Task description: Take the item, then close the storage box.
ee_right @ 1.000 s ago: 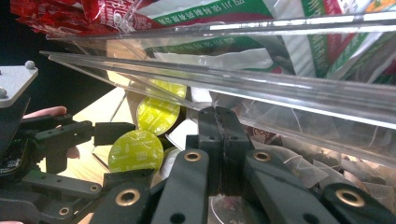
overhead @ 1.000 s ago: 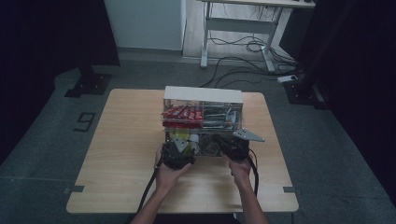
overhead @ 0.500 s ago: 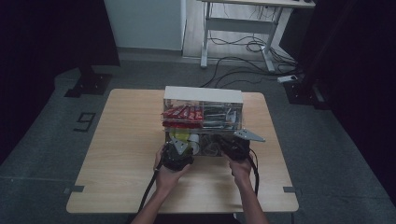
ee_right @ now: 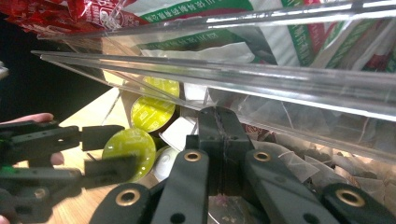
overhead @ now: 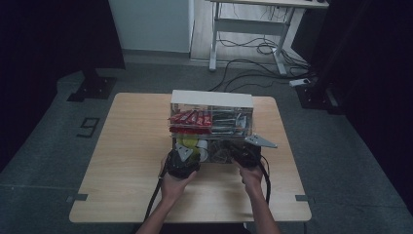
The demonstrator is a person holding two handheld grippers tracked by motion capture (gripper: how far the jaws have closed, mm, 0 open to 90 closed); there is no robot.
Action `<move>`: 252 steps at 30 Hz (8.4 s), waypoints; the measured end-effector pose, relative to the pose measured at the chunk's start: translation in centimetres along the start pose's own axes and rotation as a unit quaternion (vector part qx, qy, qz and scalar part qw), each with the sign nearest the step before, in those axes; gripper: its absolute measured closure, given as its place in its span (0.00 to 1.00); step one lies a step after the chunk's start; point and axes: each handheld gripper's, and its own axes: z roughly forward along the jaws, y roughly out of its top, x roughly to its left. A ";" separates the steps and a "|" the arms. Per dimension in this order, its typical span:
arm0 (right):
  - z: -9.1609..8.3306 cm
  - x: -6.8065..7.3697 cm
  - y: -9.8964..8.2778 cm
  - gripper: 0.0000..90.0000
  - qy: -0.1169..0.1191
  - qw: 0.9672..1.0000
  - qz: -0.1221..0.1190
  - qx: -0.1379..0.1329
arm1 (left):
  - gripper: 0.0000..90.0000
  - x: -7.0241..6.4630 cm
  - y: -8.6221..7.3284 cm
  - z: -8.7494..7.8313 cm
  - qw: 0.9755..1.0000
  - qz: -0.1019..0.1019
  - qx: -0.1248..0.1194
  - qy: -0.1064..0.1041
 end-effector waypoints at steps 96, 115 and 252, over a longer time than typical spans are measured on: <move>-0.2 -0.8 -0.3 0.99 -0.013 1.000 0.013 0.003 | 0.45 5.3 -2.5 -5.8 0.998 -0.055 -0.022 -0.010; -0.1 -1.0 -0.5 0.99 -0.016 1.000 0.011 0.003 | 0.45 7.4 -3.9 -6.2 0.998 -0.069 -0.013 0.008; -3.6 -0.3 -3.8 0.99 -0.055 0.997 0.027 0.047 | 0.32 11.9 -9.3 -9.0 0.995 -0.090 0.012 -0.028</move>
